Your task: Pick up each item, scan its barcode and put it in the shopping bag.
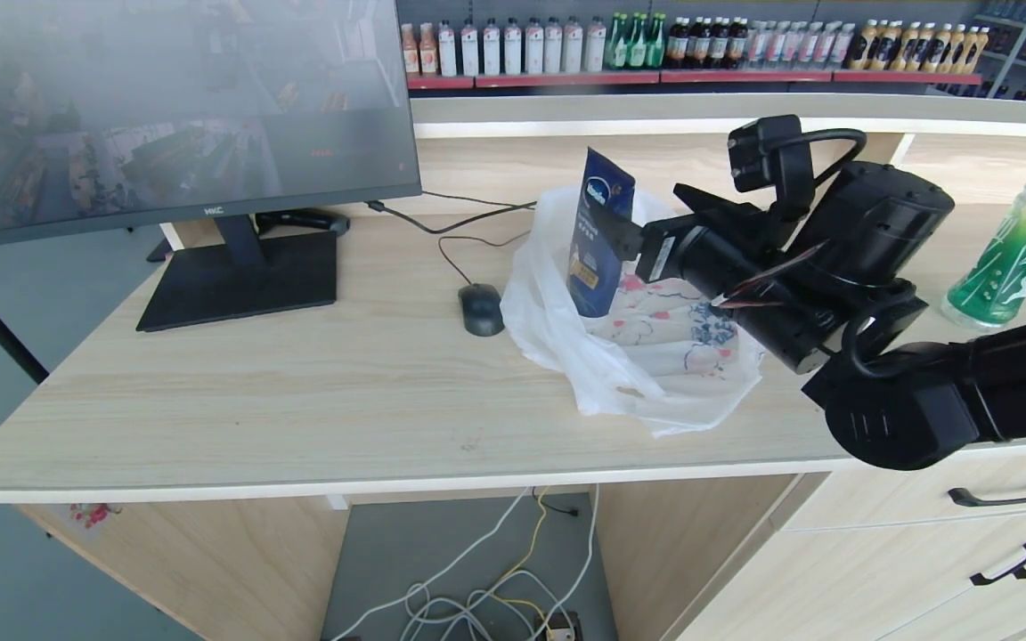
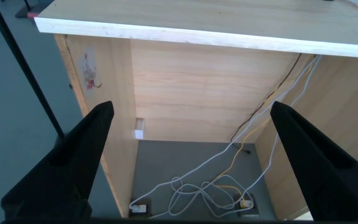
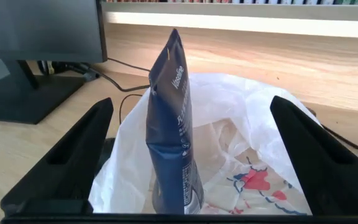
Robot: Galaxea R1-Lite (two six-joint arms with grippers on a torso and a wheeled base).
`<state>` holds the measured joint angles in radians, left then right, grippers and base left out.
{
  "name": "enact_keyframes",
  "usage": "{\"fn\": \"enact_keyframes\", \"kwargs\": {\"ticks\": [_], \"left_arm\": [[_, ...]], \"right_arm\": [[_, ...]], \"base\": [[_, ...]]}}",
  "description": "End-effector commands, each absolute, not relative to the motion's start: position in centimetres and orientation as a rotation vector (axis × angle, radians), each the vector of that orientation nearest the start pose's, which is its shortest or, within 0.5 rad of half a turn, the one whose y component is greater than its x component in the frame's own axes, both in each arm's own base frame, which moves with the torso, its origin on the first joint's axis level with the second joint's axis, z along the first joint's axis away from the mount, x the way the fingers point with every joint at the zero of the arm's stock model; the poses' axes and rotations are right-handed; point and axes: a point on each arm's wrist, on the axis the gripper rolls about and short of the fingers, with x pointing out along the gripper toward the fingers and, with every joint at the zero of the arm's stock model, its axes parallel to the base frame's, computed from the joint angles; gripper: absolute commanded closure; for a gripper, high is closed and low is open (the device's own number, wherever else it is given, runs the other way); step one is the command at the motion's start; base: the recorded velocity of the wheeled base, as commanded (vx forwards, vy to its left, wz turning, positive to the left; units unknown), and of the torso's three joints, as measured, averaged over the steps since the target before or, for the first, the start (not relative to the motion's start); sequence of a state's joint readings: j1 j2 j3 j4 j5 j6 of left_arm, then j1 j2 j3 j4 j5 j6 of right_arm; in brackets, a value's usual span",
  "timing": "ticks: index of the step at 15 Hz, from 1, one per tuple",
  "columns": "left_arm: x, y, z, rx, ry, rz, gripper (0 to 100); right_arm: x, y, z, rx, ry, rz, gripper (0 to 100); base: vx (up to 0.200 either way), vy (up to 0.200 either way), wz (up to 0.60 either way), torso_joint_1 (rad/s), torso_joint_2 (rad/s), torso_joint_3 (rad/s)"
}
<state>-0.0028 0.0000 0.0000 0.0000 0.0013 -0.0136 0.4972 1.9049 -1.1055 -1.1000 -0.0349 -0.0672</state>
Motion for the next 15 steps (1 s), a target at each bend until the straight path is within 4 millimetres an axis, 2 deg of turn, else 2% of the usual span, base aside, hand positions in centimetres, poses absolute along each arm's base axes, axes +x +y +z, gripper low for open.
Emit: {"fn": "enact_keyframes", "kwargs": {"ticks": [1,3,4,6,8,10,14,15], "left_arm": [[-2.3,0.0,7.6,-0.014,0.002,-0.002,0],[-2.3,0.0,7.6,-0.014,0.002,-0.002,0],[-2.3,0.0,7.6,-0.014,0.002,-0.002,0],[-2.3,0.0,7.6,-0.014,0.002,-0.002,0],[-2.3,0.0,7.6,-0.014,0.002,-0.002,0],[-2.3,0.0,7.6,-0.012,0.002,-0.002,0],[-2.3,0.0,7.6,-0.014,0.002,-0.002,0],[-2.3,0.0,7.6,-0.014,0.002,-0.002,0]], "right_arm": [[30.9,16.7,25.0,0.025,-0.350,0.447,0],[29.4,15.8,24.7,0.033,-0.378,0.447,0],[27.8,15.0,24.7,0.043,-0.408,0.445,0],[25.9,14.0,24.3,0.063,-0.433,0.451,0],[23.4,12.7,23.2,0.103,-0.474,0.472,0],[22.4,12.0,22.2,0.112,-0.449,0.474,0],[22.3,12.0,23.2,0.118,-0.492,0.468,0],[22.3,11.7,23.2,0.118,-0.492,0.461,0]], "base": [[0.000,0.000,0.00,0.000,0.00,0.000],[0.000,0.000,0.00,0.000,0.00,0.000],[0.000,0.000,0.00,0.000,0.00,0.000],[0.000,0.000,0.00,0.000,0.00,0.000],[0.000,0.000,0.00,0.000,0.00,0.000],[0.000,0.000,0.00,0.000,0.00,0.000],[0.000,0.000,0.00,0.000,0.00,0.000],[-0.200,0.000,0.00,0.002,0.00,0.002]]}}
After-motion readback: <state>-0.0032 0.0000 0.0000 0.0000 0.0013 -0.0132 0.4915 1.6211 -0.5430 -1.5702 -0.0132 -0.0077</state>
